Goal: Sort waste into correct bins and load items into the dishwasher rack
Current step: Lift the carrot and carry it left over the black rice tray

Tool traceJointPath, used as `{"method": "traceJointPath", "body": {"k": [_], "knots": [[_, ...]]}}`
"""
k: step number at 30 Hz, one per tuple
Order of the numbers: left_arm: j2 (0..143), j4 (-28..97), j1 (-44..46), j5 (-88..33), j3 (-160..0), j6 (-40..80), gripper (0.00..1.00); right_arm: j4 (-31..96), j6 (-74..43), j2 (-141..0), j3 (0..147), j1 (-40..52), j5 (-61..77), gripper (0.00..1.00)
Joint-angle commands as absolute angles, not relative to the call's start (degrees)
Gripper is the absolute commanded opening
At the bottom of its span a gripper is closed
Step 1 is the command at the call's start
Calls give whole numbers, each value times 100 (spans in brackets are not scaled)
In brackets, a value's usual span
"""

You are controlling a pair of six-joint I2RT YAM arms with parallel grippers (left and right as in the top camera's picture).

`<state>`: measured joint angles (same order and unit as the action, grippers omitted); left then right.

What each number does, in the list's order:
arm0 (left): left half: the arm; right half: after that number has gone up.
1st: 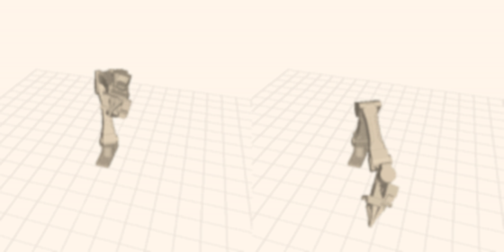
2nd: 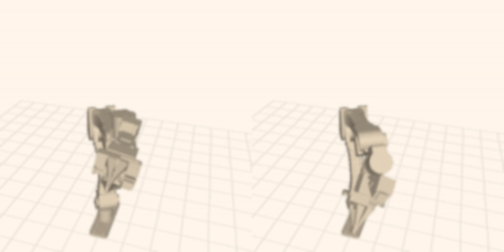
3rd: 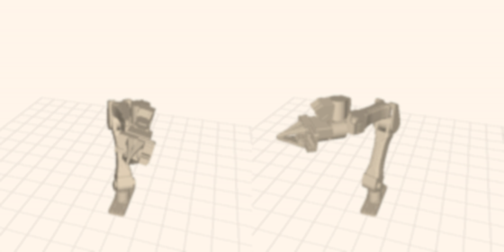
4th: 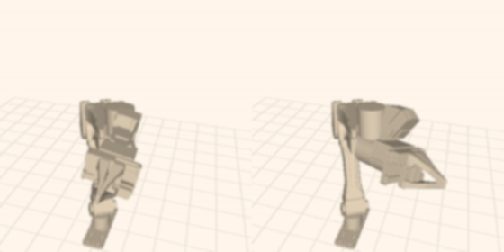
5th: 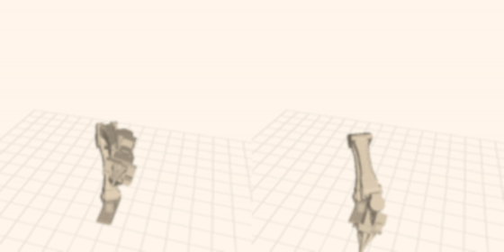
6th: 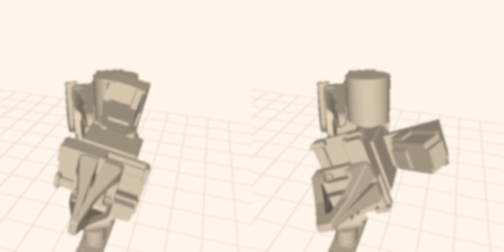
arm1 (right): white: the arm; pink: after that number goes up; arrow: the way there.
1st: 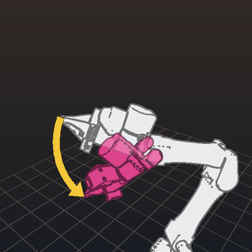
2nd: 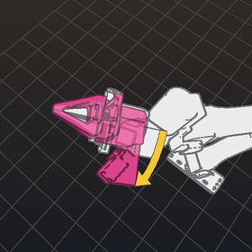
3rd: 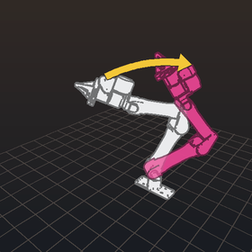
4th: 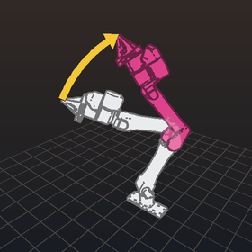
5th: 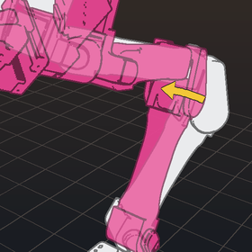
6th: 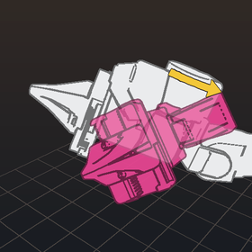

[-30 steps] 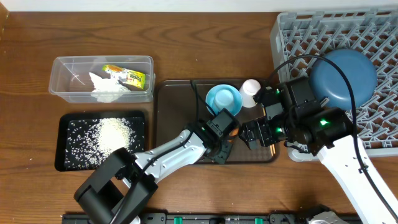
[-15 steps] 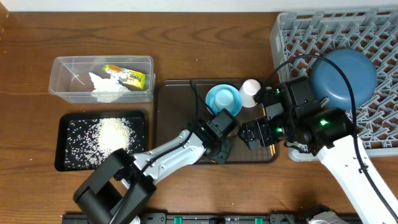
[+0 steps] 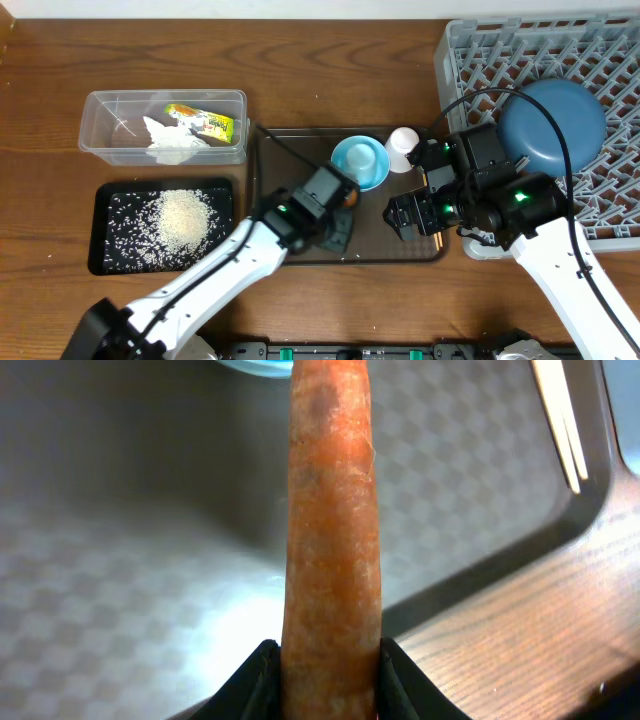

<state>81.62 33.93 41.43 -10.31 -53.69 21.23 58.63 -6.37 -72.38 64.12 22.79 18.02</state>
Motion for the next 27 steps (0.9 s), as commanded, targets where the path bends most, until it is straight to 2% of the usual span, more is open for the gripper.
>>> {"method": "traceJointPath", "body": {"k": [1, 7, 23, 27], "knots": [[7940, 3500, 3750, -976, -5349, 2379, 21, 5857, -637, -7266, 6464, 2397, 1820, 99], [7655, 3632, 2764, -978, -5349, 2926, 21, 5854, -637, -7266, 6464, 2397, 1820, 99], [7557, 4143, -399, -978, -5347, 3297, 19, 5857, -637, -7266, 6464, 2397, 1820, 99], [7557, 4311, -1031, -974, -5345, 3293, 13, 5857, -635, -7266, 6464, 2397, 1820, 99]]}}
